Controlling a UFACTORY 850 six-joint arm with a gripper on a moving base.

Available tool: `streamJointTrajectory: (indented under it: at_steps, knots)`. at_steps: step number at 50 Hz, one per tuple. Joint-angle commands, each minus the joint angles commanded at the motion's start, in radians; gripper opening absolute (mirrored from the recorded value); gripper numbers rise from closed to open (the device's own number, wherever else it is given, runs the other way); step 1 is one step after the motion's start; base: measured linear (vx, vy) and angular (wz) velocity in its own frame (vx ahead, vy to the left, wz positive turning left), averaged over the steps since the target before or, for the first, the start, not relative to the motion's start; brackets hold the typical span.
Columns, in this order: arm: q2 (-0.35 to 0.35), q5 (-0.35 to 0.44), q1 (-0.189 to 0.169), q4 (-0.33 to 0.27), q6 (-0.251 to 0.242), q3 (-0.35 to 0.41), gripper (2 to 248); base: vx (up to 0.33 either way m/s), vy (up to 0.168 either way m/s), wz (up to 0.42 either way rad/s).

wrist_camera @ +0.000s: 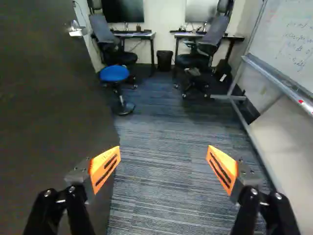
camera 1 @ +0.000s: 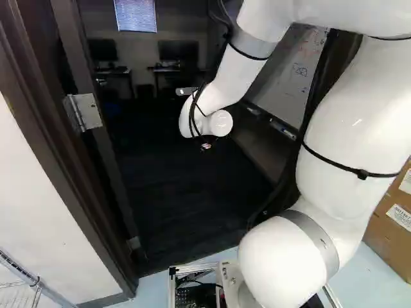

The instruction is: Open the door and move inside

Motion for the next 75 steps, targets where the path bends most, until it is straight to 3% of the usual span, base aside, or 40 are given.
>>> streamJointTrajectory:
  at_steps: [30,75]
  knots:
    - [0.059,0.032,-0.053,-0.003,0.000,0.086,247,0.000,0.000,0.000]
    - [0.251,0.134,-0.224,-0.012,0.000,0.363,247,0.000,0.000,0.000]
